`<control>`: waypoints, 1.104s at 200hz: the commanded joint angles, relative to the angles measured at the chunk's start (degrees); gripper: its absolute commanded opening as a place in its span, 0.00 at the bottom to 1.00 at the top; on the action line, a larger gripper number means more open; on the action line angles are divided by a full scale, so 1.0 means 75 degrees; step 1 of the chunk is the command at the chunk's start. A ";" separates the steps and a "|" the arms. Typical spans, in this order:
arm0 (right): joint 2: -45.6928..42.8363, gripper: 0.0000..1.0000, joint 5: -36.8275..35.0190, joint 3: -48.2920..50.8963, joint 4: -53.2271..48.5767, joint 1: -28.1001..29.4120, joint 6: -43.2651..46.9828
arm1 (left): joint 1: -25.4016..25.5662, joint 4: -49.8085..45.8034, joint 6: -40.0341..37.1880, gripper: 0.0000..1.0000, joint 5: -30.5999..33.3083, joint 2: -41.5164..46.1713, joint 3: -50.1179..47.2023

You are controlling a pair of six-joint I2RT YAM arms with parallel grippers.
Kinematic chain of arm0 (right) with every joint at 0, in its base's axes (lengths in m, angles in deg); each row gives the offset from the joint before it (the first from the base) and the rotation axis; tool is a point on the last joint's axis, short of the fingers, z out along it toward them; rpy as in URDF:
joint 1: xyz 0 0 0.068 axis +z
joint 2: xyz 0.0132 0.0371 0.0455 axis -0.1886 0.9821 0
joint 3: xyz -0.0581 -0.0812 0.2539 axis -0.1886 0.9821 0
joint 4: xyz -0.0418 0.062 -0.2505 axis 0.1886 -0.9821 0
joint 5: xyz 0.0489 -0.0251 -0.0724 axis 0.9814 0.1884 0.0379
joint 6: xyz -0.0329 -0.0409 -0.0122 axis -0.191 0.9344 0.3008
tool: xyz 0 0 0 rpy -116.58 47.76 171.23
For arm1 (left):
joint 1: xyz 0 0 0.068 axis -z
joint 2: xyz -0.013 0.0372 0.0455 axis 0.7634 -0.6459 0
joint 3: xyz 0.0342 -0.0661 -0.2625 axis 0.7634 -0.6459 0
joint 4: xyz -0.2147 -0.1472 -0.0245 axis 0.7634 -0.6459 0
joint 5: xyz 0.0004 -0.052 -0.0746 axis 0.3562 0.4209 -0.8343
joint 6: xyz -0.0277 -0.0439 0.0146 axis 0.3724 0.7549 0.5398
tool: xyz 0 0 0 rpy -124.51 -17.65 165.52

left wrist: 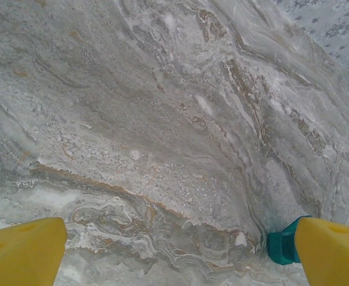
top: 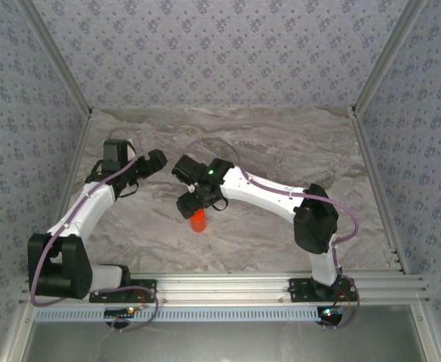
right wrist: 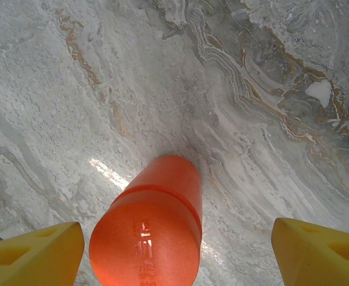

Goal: Sort the pills into containers

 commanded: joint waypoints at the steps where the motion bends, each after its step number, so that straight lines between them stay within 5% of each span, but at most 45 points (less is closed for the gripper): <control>1: -0.0092 0.85 0.0042 -0.0098 -0.0235 0.0024 -0.0146 | 0.0041 0.0095 0.0087 0.98 -0.0128 -0.0112 0.0167; 131: 0.0718 0.80 0.0542 0.0230 -0.0104 0.0057 -0.0171 | 0.0135 0.0106 0.0192 0.98 -0.0251 -0.0173 0.0274; 169: 0.0696 0.65 0.0498 0.0302 -0.0057 0.0036 -0.0254 | 0.0135 0.0067 0.0260 0.98 -0.0301 -0.0167 0.0251; 206: 0.0419 0.37 0.0480 0.0272 -0.0073 -0.0063 -0.0376 | 0.0140 0.0056 0.0370 0.98 -0.0503 -0.0165 0.0157; 221: 0.0282 0.35 0.0557 0.0209 -0.0076 -0.0198 -0.0430 | 0.0135 0.0075 0.0421 0.98 -0.0603 -0.0170 0.0145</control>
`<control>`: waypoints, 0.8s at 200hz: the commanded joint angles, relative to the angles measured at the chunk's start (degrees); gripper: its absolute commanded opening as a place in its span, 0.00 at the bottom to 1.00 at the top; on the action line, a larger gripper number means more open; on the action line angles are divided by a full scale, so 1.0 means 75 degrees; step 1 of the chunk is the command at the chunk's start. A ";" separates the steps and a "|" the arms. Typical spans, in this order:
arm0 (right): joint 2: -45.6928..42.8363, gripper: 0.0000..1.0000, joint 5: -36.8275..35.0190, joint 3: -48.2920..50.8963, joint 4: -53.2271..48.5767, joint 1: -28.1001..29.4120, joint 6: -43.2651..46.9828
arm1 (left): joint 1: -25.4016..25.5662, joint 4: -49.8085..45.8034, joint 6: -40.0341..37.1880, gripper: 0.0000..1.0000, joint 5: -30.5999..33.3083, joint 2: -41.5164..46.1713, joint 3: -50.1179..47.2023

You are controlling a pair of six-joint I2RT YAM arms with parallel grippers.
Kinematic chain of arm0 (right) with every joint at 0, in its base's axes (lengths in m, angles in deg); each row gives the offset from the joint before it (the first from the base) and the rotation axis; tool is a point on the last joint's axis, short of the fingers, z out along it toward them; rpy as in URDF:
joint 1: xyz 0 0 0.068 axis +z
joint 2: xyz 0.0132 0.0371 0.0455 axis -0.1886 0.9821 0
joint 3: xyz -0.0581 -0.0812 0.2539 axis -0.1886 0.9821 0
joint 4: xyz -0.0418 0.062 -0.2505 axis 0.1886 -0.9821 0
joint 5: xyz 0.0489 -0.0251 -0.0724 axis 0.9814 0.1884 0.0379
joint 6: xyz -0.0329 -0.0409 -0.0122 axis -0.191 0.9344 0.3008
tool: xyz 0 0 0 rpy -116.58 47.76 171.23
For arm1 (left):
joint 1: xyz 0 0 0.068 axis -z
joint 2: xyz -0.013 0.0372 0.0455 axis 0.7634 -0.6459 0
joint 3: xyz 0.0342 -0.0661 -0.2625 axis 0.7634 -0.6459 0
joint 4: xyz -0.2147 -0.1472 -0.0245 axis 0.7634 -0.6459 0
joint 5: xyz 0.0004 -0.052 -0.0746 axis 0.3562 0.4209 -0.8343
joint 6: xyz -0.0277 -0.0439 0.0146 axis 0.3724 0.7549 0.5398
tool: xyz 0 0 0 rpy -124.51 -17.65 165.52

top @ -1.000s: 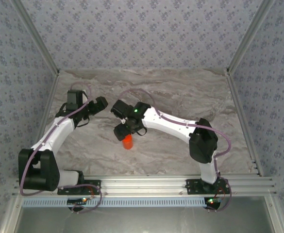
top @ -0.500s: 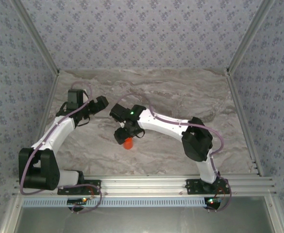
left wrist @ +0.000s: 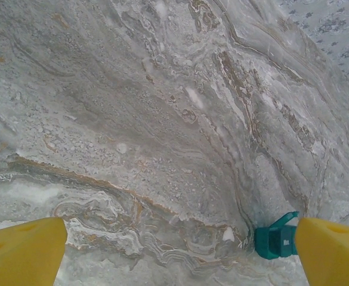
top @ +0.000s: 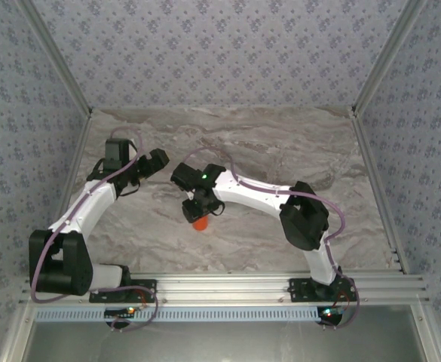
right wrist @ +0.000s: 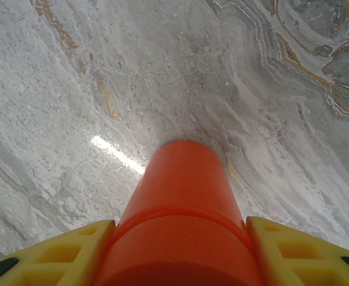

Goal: Sort the pills into containers

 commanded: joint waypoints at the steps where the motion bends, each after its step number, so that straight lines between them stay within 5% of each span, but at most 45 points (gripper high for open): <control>1: -0.0334 0.35 0.0091 -0.0016 -0.0126 -0.0196 -0.0178 | 0.0068 0.0082 0.0150 0.98 -0.0352 -0.0028 0.0049; 63: -0.1269 0.34 0.0666 -0.0367 -0.0278 -0.1429 -0.0004 | 0.0093 -0.1117 0.0084 0.98 -0.0102 -0.0531 0.0848; 112: -0.1228 0.34 0.1787 -0.1244 -0.0732 -0.2968 0.0535 | 0.0952 -0.1717 -0.2146 0.98 0.0648 -0.0851 0.1843; 160: -0.0898 0.34 0.2574 -0.1914 -0.0730 -0.4196 0.0806 | 0.1547 -0.0532 -0.3903 0.98 0.0409 -0.0993 0.1747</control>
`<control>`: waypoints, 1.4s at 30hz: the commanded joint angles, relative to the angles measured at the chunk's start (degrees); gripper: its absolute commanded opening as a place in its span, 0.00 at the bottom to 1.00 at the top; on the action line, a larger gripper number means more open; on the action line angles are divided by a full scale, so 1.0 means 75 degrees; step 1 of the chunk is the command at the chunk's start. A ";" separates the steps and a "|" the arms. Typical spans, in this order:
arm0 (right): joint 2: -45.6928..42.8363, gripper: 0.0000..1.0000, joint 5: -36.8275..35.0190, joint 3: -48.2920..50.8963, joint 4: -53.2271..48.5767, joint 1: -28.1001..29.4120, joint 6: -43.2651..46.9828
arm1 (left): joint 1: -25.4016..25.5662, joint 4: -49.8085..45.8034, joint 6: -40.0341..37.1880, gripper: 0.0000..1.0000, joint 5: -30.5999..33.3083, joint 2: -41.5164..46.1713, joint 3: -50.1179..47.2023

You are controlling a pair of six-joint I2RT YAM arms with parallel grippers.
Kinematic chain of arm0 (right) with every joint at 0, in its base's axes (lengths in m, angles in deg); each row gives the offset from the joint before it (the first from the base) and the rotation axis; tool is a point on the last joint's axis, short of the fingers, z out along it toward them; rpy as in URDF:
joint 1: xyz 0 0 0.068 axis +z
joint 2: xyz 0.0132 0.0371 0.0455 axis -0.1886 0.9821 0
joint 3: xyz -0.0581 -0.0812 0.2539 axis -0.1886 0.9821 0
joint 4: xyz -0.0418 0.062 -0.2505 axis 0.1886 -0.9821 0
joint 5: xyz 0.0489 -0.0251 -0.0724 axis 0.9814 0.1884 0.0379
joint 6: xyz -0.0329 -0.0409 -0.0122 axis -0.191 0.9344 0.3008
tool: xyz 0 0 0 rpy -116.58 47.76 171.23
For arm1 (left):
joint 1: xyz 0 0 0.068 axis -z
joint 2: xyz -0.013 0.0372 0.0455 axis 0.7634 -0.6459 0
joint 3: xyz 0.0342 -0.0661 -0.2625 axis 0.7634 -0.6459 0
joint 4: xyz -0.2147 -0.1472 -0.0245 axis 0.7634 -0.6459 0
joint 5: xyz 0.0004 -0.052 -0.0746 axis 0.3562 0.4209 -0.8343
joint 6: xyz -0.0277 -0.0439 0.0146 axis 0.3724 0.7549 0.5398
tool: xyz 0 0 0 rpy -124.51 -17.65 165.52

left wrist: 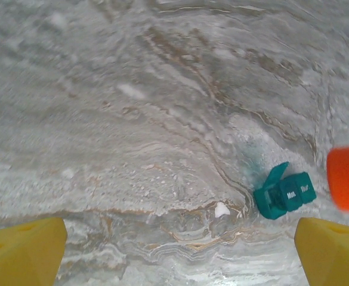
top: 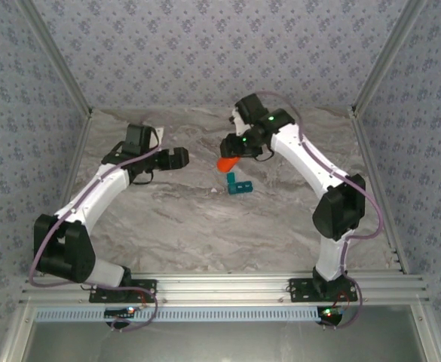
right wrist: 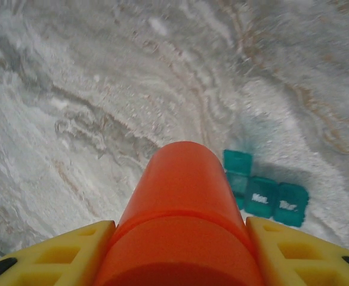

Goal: Sort the pills into containers

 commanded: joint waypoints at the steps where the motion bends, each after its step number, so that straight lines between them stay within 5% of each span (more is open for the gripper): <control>1: 0.0227 0.34 0.0896 -0.0572 -0.0243 -0.0445 0.0300 | 0.0123 0.0734 -0.1379 0.98 -0.0087 -0.0146 -0.0065; 8: 0.0687 0.34 0.1483 -0.1616 -0.0714 -0.0763 0.0589 | 0.0494 0.4436 -0.3194 0.98 -0.1171 0.0284 -0.1953; 13: 0.0842 0.34 0.1762 -0.2082 -0.1128 -0.0777 0.0735 | 0.0904 0.4954 -0.4223 0.98 -0.1553 0.0031 -0.2098; 25: 0.0473 0.34 0.2552 -0.1548 -0.0929 -0.0632 0.0480 | 0.1580 0.6233 -0.4009 0.97 -0.2045 -0.0283 -0.2159; 42: -0.0041 0.35 0.3555 -0.0837 -0.0036 -0.0347 -0.0446 | 0.1603 0.6964 -0.3367 0.88 -0.2446 -0.0557 -0.1942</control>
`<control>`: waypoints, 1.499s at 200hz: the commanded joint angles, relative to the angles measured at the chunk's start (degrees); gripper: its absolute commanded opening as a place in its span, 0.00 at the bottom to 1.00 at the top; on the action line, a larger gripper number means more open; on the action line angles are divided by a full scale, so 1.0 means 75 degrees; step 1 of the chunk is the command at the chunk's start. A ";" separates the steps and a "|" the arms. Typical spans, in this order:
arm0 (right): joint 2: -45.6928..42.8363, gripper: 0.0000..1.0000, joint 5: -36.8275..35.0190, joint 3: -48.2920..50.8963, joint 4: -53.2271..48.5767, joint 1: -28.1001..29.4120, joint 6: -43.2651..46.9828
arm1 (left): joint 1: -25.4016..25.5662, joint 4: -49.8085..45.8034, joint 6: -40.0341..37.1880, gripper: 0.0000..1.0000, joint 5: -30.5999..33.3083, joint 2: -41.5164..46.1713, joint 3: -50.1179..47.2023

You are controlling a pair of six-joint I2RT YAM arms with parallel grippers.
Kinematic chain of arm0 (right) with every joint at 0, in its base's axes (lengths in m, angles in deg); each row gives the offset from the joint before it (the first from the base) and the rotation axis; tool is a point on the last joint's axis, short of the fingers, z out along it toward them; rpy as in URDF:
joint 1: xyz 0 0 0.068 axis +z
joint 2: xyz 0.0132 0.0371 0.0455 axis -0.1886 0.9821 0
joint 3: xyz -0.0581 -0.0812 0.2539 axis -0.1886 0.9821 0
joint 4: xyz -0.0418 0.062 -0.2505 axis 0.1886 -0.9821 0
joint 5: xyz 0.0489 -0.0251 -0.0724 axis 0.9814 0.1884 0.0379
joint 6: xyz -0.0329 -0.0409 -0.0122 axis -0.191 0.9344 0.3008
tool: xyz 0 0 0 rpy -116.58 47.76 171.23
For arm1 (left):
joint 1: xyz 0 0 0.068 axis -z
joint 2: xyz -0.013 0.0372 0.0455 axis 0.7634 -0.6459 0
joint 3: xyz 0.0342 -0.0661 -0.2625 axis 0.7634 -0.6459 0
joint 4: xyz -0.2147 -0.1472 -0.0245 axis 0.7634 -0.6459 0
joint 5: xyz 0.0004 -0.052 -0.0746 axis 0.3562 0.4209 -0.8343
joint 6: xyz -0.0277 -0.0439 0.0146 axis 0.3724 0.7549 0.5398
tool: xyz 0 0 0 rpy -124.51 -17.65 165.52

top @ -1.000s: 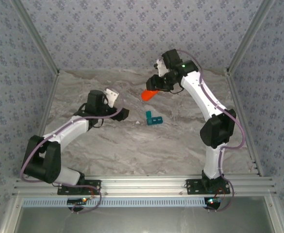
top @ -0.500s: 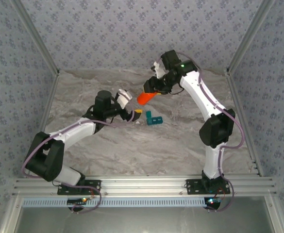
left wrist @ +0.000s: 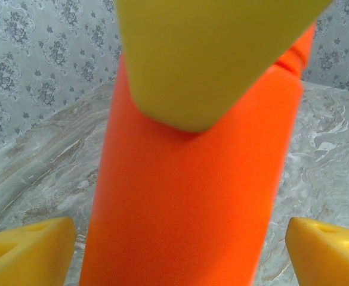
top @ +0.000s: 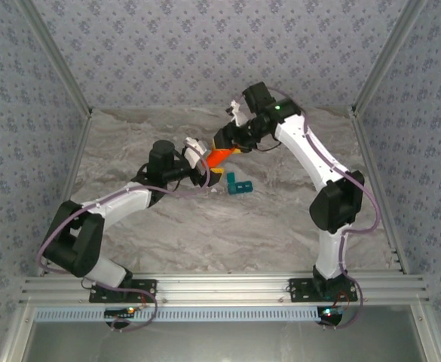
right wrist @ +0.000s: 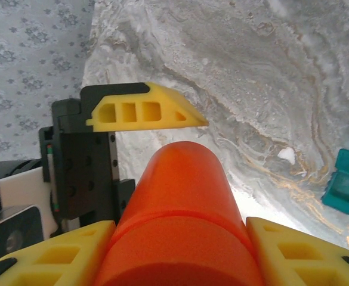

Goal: Sort the pills into containers

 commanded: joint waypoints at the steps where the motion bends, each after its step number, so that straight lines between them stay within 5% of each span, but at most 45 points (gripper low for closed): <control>1: -0.0465 0.35 0.0447 0.0138 0.0290 0.0017 -0.0290 | 0.0028 0.0449 0.0216 0.86 -0.0281 -0.0049 0.0213; 48: -0.0574 0.35 0.0454 0.0421 0.0348 0.0014 -0.0277 | 0.0030 0.0369 0.0340 0.69 -0.0520 -0.0083 0.0307; 225: -0.0690 0.35 0.0435 0.0615 0.0451 -0.0032 -0.0334 | 0.0101 0.0067 0.0555 0.73 -0.0455 -0.0267 0.0171; 300: -0.0762 0.35 0.0440 0.0817 0.0493 -0.0092 -0.0320 | 0.0098 0.0204 0.0713 0.61 -0.0471 -0.0259 0.0196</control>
